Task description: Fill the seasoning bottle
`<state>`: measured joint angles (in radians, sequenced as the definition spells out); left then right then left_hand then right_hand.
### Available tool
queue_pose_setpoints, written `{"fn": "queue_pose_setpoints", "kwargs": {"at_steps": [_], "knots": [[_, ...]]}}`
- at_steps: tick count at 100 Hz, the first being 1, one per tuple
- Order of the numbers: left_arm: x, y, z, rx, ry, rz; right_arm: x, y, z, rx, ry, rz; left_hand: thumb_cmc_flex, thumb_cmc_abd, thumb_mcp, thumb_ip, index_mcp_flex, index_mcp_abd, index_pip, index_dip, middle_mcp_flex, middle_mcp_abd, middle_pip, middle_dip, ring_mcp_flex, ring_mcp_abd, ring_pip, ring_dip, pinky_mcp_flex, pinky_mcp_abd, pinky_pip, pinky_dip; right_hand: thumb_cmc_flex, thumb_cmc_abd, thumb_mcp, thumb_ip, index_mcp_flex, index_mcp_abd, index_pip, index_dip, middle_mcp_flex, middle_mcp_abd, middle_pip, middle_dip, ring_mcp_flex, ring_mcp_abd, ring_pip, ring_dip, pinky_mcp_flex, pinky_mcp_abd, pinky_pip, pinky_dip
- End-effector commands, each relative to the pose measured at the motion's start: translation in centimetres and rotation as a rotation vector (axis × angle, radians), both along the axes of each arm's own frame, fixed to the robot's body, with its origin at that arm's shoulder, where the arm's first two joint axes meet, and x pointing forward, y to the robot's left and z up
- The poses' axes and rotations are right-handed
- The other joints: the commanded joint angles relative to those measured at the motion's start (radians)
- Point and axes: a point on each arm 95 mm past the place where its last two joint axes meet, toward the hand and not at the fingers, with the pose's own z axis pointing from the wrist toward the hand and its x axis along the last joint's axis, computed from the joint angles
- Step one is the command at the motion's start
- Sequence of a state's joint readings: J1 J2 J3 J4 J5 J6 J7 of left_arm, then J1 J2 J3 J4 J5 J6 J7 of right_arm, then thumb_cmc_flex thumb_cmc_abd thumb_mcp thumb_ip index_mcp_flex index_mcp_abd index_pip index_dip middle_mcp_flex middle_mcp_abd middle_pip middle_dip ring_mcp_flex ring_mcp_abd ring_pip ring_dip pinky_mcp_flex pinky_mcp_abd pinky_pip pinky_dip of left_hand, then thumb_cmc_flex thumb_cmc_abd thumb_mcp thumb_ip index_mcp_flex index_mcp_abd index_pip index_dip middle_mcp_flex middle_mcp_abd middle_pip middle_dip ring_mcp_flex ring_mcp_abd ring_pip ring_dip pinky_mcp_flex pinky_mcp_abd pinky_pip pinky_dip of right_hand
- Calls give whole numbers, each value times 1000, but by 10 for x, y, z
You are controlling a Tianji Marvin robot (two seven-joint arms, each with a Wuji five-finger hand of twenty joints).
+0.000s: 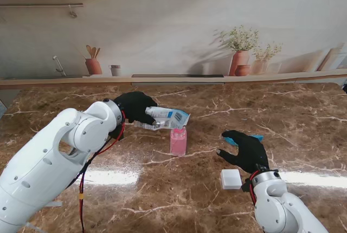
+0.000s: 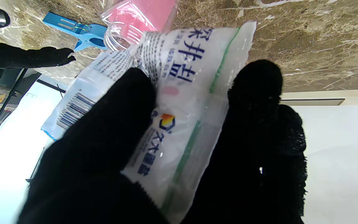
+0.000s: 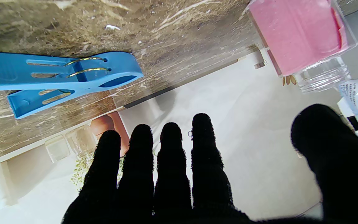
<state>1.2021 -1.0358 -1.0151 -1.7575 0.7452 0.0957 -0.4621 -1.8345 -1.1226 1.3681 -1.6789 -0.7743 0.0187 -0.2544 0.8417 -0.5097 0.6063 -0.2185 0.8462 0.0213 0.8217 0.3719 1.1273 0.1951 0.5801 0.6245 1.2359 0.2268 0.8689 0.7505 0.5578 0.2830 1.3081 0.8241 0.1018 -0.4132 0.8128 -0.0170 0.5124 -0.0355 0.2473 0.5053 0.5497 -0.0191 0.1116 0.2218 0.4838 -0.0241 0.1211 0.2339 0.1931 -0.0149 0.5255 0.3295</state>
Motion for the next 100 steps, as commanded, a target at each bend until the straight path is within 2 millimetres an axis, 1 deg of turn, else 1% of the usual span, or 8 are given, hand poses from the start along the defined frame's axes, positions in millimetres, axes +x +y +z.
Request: {"fn": "queue_pose_setpoints", "kwargs": {"at_steps": [1,14,16,18,69,77,92,100], "knots": [[-1,0,0,-8,-5,5,-3,0,-7,2,30,-3,108,100,66,1,-16,-128,127,81,15,-56,64,32,5,-21,-34,24,-16,-36,19,10,7,14,22,11,13,-23,4,5,5,5,5,15,18,5,4,17,-2,-3,13,14],[-2,2,-3,-30,0,14,-3,0,-7,2,32,-4,127,119,41,2,-42,-181,171,216,1,-58,68,38,-6,-21,-43,34,-30,-34,12,16,7,14,23,10,12,-23,4,5,6,3,5,16,19,4,4,17,-2,-4,13,14],[-2,2,-4,-34,-2,15,-3,0,-7,1,32,-4,128,121,34,3,-38,-184,150,253,-1,-59,70,45,-6,-22,-45,38,-30,-35,10,19,6,14,23,10,12,-24,4,5,5,3,5,16,19,4,4,17,-2,-4,13,14],[-2,3,-5,-40,-4,17,-3,0,-7,1,32,-4,129,122,33,4,-38,-185,146,264,-2,-59,70,46,-6,-22,-46,39,-30,-35,10,20,6,14,23,10,12,-23,4,5,6,4,6,16,19,5,4,17,-2,-4,13,14],[-3,21,-33,-237,25,59,-3,7,0,-24,42,15,125,138,34,4,-41,-217,143,350,-18,-62,58,55,-38,-10,-62,44,-70,-42,-8,25,7,14,25,10,6,-17,2,4,7,4,6,16,22,4,5,17,0,-4,13,14],[-3,25,-38,-294,15,62,-2,11,2,-26,40,19,124,142,30,4,-45,-224,141,365,-22,-74,56,60,-47,-11,-67,45,-81,-48,-15,25,9,13,25,10,0,-7,-1,3,10,4,8,16,27,6,7,18,2,-4,14,14],[-5,28,-51,-433,-6,88,0,20,12,-32,16,34,130,144,28,6,-46,-220,135,377,-32,-68,48,65,-68,1,-77,47,-102,-45,-24,29,24,-1,24,7,-21,15,-9,1,21,5,14,19,47,13,15,21,21,3,25,17],[-10,27,-59,-505,-12,98,1,25,21,-24,-8,42,144,155,3,12,-54,-217,123,389,-46,-71,30,81,-90,-6,-98,51,-127,-58,-55,30,47,-20,20,3,-37,32,-14,1,25,6,17,21,64,18,24,24,36,10,42,24]]}}
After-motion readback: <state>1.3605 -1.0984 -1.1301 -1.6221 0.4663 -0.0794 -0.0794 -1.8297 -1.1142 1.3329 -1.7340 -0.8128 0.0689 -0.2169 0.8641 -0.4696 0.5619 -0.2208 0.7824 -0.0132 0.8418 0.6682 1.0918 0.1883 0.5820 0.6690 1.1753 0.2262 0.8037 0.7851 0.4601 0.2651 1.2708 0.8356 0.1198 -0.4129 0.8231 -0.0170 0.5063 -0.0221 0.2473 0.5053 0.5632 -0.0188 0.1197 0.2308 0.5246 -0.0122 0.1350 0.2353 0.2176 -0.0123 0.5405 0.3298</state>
